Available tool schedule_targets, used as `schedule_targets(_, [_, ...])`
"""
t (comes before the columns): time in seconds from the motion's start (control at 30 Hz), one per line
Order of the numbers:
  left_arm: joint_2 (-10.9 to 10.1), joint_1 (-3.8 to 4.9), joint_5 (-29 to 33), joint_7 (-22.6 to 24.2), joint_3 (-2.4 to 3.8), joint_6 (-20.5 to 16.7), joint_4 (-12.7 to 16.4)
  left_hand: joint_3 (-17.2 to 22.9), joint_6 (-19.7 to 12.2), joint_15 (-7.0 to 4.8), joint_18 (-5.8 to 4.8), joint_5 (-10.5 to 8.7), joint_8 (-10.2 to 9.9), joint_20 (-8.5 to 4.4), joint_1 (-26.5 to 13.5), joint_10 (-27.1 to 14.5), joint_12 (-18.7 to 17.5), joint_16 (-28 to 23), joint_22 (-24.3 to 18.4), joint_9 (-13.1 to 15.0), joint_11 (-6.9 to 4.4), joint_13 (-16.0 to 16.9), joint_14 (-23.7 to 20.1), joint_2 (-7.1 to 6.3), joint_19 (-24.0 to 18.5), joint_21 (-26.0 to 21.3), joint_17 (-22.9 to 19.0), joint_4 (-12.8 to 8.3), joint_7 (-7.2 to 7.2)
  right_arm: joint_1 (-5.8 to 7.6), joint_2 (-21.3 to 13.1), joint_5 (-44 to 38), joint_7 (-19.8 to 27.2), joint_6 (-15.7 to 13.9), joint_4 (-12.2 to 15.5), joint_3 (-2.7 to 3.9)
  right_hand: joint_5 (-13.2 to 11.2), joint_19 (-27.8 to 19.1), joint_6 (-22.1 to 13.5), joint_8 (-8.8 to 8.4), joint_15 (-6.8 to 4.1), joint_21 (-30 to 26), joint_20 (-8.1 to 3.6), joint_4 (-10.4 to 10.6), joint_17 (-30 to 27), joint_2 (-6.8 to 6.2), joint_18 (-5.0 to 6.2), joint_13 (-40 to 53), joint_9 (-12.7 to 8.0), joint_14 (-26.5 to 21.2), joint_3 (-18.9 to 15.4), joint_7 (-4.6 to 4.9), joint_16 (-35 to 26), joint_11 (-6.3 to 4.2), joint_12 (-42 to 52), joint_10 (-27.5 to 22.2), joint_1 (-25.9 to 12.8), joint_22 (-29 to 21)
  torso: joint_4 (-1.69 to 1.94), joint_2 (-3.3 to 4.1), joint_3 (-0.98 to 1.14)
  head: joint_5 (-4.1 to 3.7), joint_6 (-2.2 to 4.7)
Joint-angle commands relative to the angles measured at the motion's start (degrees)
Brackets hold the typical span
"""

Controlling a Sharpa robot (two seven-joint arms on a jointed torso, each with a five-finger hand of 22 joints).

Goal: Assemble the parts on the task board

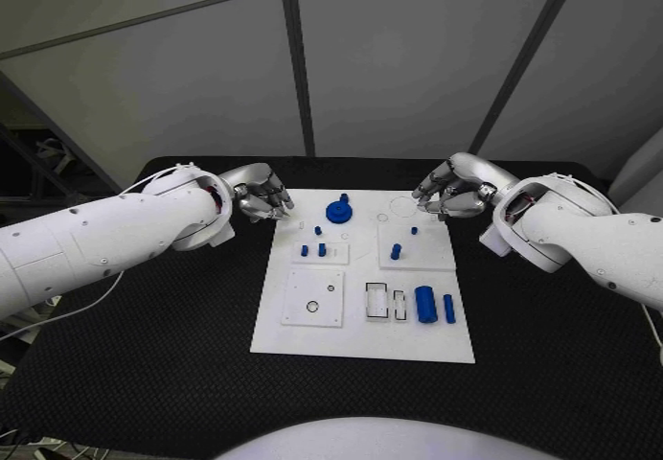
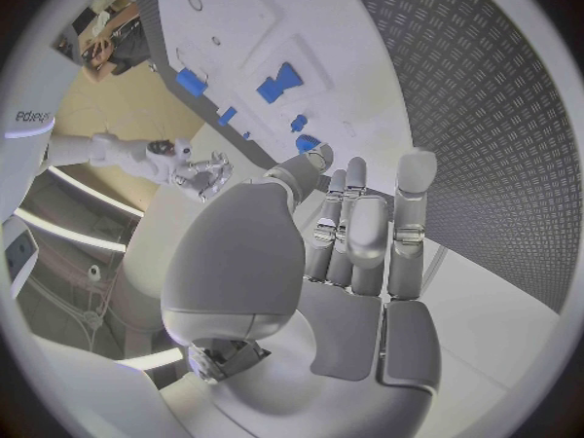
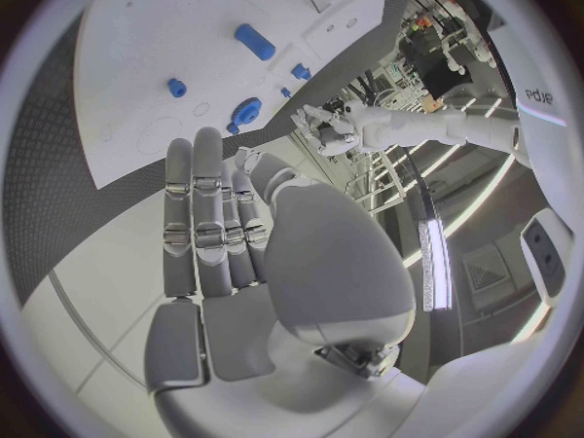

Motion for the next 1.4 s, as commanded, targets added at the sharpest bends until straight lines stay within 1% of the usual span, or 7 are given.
schedule_targets(0.03, [-1.3,0.08,18.7,7.8,0.10,-7.3,2.1,0.0,0.7,0.07,0.62,-0.14,0.4,0.01,0.2,0.8,0.5,-0.9,-2.2,0.0,-0.17,0.2,-0.9,0.24,-1.8,-3.6,-1.5,0.1,0.03,0.04,0.1,-15.2,-3.1,1.7,0.2,0.00,-0.5,0.7,0.8,-0.87,-0.43,3.7,-0.25,0.0,3.4,0.03,0.01,-0.7,-0.2,2.6,0.9,0.18,5.1,-0.46,-1.7,1.5,-0.5,3.1,-0.01,0.03,-0.02,-1.54,0.52])
schedule_targets(0.1, [-2.3,0.05,25.7,10.4,0.10,-8.4,3.7,0.0,1.1,0.13,0.62,-0.08,0.7,0.06,0.4,1.0,0.9,-2.7,-2.9,-0.1,-0.12,0.5,-2.9,0.47,-2.7,-4.9,-4.9,0.0,0.13,-0.02,0.2,-18.8,-3.9,1.7,0.2,-0.01,-2.0,4.6,1.1,-1.55,-0.41,11.9,-0.33,0.0,8.3,-0.04,-1.19,-1.1,-0.2,2.9,2.3,0.01,12.5,-0.61,-3.0,2.2,-0.6,11.6,-0.02,0.05,-0.01,-2.37,0.94])
schedule_targets(0.13, [-3.1,-0.02,31.0,12.4,0.09,-9.0,5.0,0.0,1.3,0.26,0.60,-0.04,0.8,0.13,0.6,1.0,1.0,-9.7,-3.2,-0.1,-0.12,0.6,-9.2,0.60,-3.2,-5.6,-16.1,0.0,0.24,-0.17,0.3,-21.2,-4.5,1.8,0.2,-0.02,-2.4,6.3,1.0,-1.77,-0.41,15.0,-0.31,0.1,11.9,-0.30,-1.79,-1.1,-0.3,3.2,2.6,-0.06,17.2,-0.50,-3.4,2.1,-0.8,14.9,-0.01,0.07,-0.03,-2.67,1.03])
schedule_targets(0.2, [-3.9,-0.19,36.6,14.6,0.09,-9.5,6.7,-0.2,1.6,0.26,0.60,-0.04,1.0,0.26,0.5,0.9,1.3,-15.4,-3.8,-0.2,-0.06,0.7,-13.3,0.71,-3.7,-6.6,-23.9,0.1,0.25,-0.41,0.5,-23.6,-5.2,2.0,0.1,-0.03,-2.7,9.0,0.8,-2.46,-0.26,20.4,-0.20,0.3,18.7,-1.23,-2.72,-1.2,-0.3,3.2,3.5,-0.05,26.8,-0.34,-4.6,1.9,-1.4,20.5,-0.04,0.07,-0.04,-3.12,1.21])
schedule_targets(0.4, [-5.4,-0.68,47.3,19.4,0.08,-10.0,10.1,-0.6,1.7,0.22,0.63,0.06,1.1,0.24,0.5,1.3,2.2,-17.4,-4.4,-0.3,-0.25,1.3,-13.5,0.99,-4.0,-7.8,-25.5,0.1,0.12,-1.16,1.1,-28.0,-6.8,2.5,-0.1,-0.11,-2.8,12.9,0.6,-3.57,0.04,28.8,0.25,0.7,28.4,-2.35,-4.29,-1.1,-0.3,3.3,5.8,0.14,40.0,-0.04,-6.5,1.9,-2.2,29.6,0.01,0.06,-0.05,-4.07,1.47])
schedule_targets(0.57, [-6.0,-1.01,52.7,22.2,0.08,-9.5,11.8,-1.0,1.7,0.37,0.56,0.13,1.2,0.38,0.5,0.7,2.5,-18.8,-5.0,-0.4,-0.09,1.5,-14.3,1.24,-4.8,-8.9,-26.6,0.1,0.22,-1.75,2.0,-30.1,-7.7,2.5,-0.8,-0.21,-2.8,14.5,-0.2,-3.81,0.32,31.8,0.52,0.8,31.7,-2.91,-4.89,-1.2,-0.3,3.3,6.6,0.37,44.5,0.28,-7.4,1.3,-2.6,32.9,-0.05,0.08,0.01,-4.19,1.62])
schedule_targets(1.4, [-6.3,-1.23,54.8,23.3,0.08,-9.9,13.2,-1.1,1.3,0.53,0.58,0.31,1.2,0.49,1.2,-0.2,2.8,-20.1,-5.5,-0.5,0.16,1.7,-14.8,1.80,-5.2,-9.9,-27.7,-0.2,0.52,-3.98,5.8,-30.9,-7.4,5.7,-4.1,-0.67,-2.7,18.0,0.4,-3.40,0.51,38.1,0.88,0.5,37.8,-2.89,-6.24,-0.9,0.0,3.3,8.7,0.38,53.3,0.32,-7.9,2.4,-2.4,40.0,0.07,0.00,-0.05,-4.16,1.08])
